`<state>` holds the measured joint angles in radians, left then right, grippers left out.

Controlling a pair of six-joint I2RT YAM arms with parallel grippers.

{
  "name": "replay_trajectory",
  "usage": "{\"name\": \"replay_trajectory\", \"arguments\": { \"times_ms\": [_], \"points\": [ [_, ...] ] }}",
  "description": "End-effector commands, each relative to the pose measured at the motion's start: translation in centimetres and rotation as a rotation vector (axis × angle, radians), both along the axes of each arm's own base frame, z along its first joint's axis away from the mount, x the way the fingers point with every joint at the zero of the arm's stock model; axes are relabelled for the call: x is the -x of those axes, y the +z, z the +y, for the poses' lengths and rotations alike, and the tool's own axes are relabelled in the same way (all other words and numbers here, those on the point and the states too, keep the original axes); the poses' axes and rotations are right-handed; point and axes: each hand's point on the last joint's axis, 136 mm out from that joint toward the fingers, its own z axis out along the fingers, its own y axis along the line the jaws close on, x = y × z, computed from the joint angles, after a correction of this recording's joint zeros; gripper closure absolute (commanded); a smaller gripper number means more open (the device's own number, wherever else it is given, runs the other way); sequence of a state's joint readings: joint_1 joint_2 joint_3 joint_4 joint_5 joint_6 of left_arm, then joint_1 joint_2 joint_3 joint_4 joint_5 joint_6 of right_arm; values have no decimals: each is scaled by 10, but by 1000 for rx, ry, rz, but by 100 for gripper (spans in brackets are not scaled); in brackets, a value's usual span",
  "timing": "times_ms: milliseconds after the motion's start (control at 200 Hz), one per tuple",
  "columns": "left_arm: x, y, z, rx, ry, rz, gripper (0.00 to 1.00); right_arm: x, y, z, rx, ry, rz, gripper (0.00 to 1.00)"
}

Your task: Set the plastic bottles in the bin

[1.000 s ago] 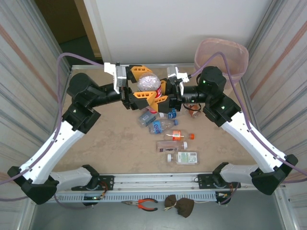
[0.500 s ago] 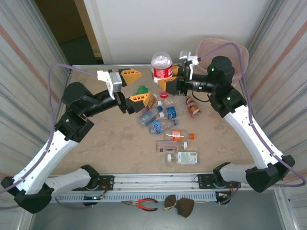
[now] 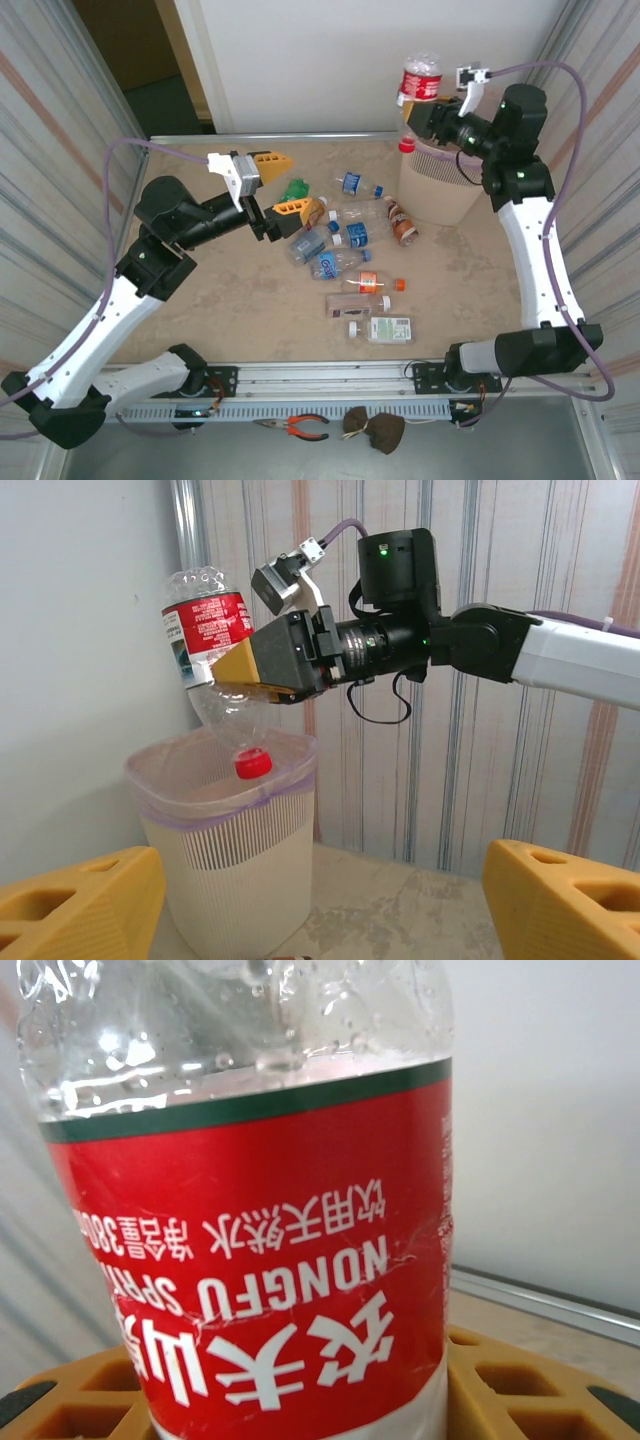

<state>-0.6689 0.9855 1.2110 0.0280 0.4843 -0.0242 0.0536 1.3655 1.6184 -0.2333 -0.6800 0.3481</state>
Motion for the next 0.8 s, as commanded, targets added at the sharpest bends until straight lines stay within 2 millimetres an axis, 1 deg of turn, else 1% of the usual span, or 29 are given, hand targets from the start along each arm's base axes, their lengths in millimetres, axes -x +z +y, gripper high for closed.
{"name": "replay_trajectory", "arguments": {
  "times_ms": [0, 135, 230, 276, 291, 301, 311, 386, 491, 561, 601, 701, 791],
  "points": [
    [0, 3, -1, 22, -4, -6, 17, -26, -2, -36, -45, -147, 73, 51],
    [-3, 0, -4, 24, -10, 11, 17, -54, -15, -78, -68, -278, 151, 51],
    [-5, 0, -5, 28, -8, 16, 17, -73, -31, -106, -64, -380, 230, 52],
    [-5, -1, -6, 35, -12, 19, 17, -80, -40, -116, -59, -415, 272, 52],
    [-5, -1, -7, 37, -16, 22, 17, -82, -47, -120, -57, -428, 297, 52],
    [-6, -1, -7, 37, -18, 23, 17, -82, -41, -122, -58, -434, 285, 52],
    [-6, -1, -7, 37, -20, 23, 17, -84, -41, -124, -57, -444, 292, 52],
    [-7, -3, -10, 39, -28, 37, 18, -94, -59, -136, -53, -496, 373, 53],
    [-10, -5, -12, 39, -27, 52, 18, -107, -83, -140, -49, -510, 473, 53],
    [-11, -7, -12, 41, -25, 58, 19, -115, -100, -139, -63, -498, 548, 54],
    [-11, -7, -12, 43, -24, 61, 19, -119, -112, -135, -77, -475, 596, 53],
    [-12, -9, -10, 46, -16, 68, 19, -127, -132, -120, -130, -396, 679, 53],
    [-13, -11, -7, 54, 3, 69, 19, -133, -152, -108, -137, -361, 736, 53]
  ]
}}
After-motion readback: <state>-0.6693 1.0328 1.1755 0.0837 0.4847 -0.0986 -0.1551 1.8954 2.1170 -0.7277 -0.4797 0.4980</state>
